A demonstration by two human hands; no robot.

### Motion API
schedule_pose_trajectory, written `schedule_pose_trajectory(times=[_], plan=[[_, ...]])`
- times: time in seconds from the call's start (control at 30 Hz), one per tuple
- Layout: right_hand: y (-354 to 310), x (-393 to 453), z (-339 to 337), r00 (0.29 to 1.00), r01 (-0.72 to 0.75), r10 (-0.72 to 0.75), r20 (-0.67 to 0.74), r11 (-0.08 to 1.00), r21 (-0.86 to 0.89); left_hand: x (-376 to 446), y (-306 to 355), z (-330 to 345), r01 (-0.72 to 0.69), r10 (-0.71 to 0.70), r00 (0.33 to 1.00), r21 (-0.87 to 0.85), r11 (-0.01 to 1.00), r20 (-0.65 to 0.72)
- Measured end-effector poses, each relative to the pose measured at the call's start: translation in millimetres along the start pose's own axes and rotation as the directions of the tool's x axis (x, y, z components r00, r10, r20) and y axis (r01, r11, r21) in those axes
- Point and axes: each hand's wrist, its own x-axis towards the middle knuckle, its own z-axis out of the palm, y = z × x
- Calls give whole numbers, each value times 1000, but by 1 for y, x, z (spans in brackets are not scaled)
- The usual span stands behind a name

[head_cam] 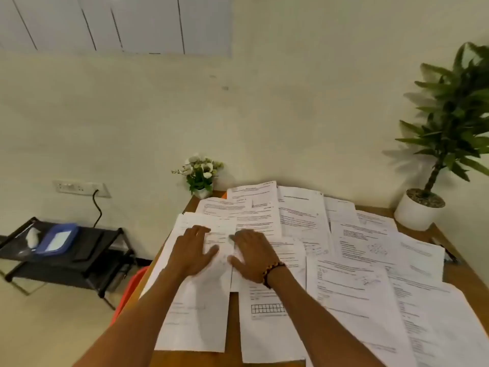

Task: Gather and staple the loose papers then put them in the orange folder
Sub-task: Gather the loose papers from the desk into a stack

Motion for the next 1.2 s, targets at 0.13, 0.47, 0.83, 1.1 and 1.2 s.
schedule_pose_trajectory(times=[0.13, 0.47, 0.83, 1.1, 1.2], plan=[[-36, -12, 37, 978, 161, -159, 133, 987, -5, -27, -24, 27, 12, -24, 989, 78, 997, 148], [-7, 38, 36, 986, -125, 132, 106, 990, -68, -15, -33, 32, -48, 39, 996, 116, 992, 81], [14, 47, 35, 985, -170, 173, 14, 977, -128, 23, -19, 44, -268, 252, 949, 67, 961, 187], [61, 44, 16, 672, -740, 740, -7, 672, 26, 47, 15, 51, -344, 347, 931, -44, 938, 113], [69, 40, 20, 704, -708, 710, -5, 703, 60, 54, 29, 55, -385, 385, 911, -29, 923, 147]])
